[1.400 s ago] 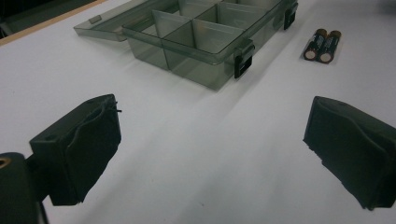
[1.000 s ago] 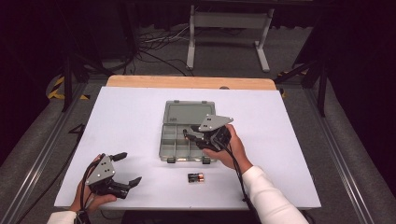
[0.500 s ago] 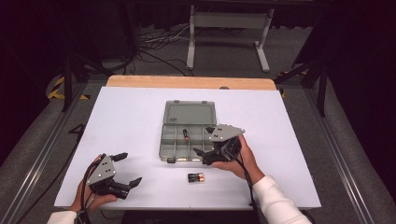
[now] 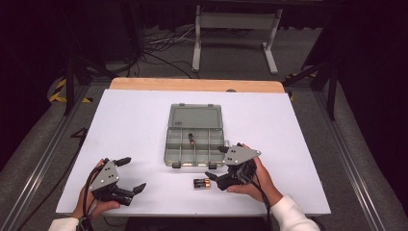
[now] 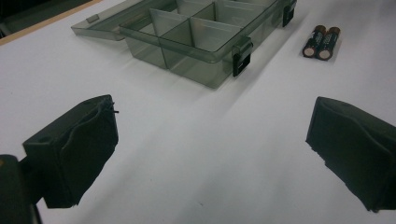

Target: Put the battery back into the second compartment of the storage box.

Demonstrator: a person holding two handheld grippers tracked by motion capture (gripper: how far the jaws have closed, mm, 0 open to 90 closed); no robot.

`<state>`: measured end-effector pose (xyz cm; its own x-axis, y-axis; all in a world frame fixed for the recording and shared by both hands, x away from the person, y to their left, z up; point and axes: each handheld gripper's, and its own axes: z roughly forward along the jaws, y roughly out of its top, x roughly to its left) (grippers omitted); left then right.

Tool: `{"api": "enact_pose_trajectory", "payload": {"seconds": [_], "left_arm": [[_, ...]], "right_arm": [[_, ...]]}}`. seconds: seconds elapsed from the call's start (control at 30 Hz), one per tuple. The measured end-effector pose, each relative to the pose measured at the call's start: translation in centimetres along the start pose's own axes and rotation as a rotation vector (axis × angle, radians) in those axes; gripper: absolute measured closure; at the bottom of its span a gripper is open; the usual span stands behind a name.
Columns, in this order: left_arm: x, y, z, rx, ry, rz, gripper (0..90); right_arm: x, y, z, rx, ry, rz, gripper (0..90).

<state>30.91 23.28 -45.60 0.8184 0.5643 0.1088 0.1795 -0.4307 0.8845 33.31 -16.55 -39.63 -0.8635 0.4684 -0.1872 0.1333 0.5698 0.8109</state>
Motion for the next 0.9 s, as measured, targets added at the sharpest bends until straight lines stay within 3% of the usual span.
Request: {"api": "enact_pose_trajectory", "payload": {"seconds": [0.1,0.3,0.57,0.9], "left_arm": [[0.0,0.0,0.0,0.001,-0.001,0.0,2.4],[0.0,0.0,0.0,-0.001,-0.002,0.0,2.4],[0.0,0.0,0.0,0.0,-0.004,0.0,2.4],[-0.1,0.0,0.1,0.005,-0.006,0.002,2.6]], "right_arm": [[0.5,-0.2,-0.2,0.006,0.015,-0.01,18.1],[2.1,-1.0,-0.1,0.047,0.097,-0.017,28.8],[3.8,-1.7,1.2,0.103,0.142,-0.049,38.4],[4.4,-1.9,2.4,0.142,0.174,-0.075,51.6]]}}
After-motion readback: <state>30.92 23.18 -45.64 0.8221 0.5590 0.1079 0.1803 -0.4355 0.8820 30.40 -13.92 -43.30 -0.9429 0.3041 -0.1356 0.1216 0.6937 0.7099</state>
